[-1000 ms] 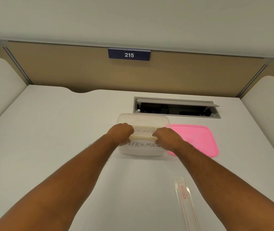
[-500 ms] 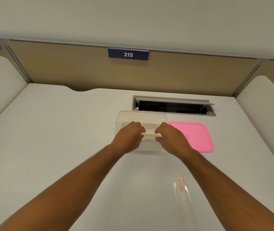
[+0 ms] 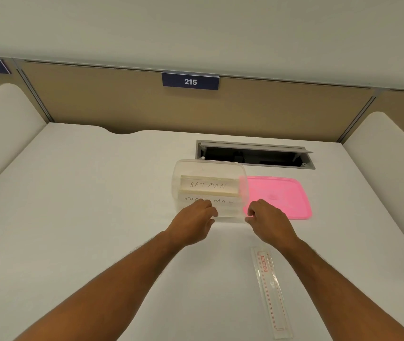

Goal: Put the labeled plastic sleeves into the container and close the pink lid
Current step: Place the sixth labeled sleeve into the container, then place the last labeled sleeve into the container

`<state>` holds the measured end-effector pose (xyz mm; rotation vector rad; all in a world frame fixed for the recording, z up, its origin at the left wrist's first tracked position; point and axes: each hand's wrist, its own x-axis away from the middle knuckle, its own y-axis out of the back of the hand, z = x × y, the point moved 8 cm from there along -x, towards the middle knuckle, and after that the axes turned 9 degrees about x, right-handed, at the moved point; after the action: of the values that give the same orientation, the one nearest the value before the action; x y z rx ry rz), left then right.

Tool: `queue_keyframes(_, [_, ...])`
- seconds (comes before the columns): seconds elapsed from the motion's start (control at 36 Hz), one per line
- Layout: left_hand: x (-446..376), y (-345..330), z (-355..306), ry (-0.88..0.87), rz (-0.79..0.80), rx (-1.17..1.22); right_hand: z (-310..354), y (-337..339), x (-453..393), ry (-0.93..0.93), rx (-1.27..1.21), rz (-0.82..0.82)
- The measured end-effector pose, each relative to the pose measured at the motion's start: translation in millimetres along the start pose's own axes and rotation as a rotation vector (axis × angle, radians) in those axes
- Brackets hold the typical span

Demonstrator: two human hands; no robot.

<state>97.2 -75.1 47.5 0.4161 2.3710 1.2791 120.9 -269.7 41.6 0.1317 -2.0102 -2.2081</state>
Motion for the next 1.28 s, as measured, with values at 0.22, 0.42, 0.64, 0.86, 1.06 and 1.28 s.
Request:
queue_keyframes(0.22, [20,-23,8,0.055,0.117,-0.027,-15,-31,21,-0.109,0.062,0.259])
queue_keyframes(0.42, [33,-32,17,0.087,0.171,-0.050,-19,-52,37,-0.148,-0.031,0.491])
queue_keyframes(0.64, [36,-34,13,0.088,0.179,-0.015,-13,-45,39,-0.216,-0.378,0.502])
queue_keyframes(0.86, [23,-34,3,0.252,0.182,0.423,18,-11,24,-0.079,-0.597,0.456])
queue_keyframes(1.06, [12,-29,-1,0.330,0.165,0.659,38,6,12,0.015,-0.685,0.424])
queue_keyframes(1.28, [13,-15,-6,0.281,0.148,0.777,47,4,9,0.064,-0.727,0.438])
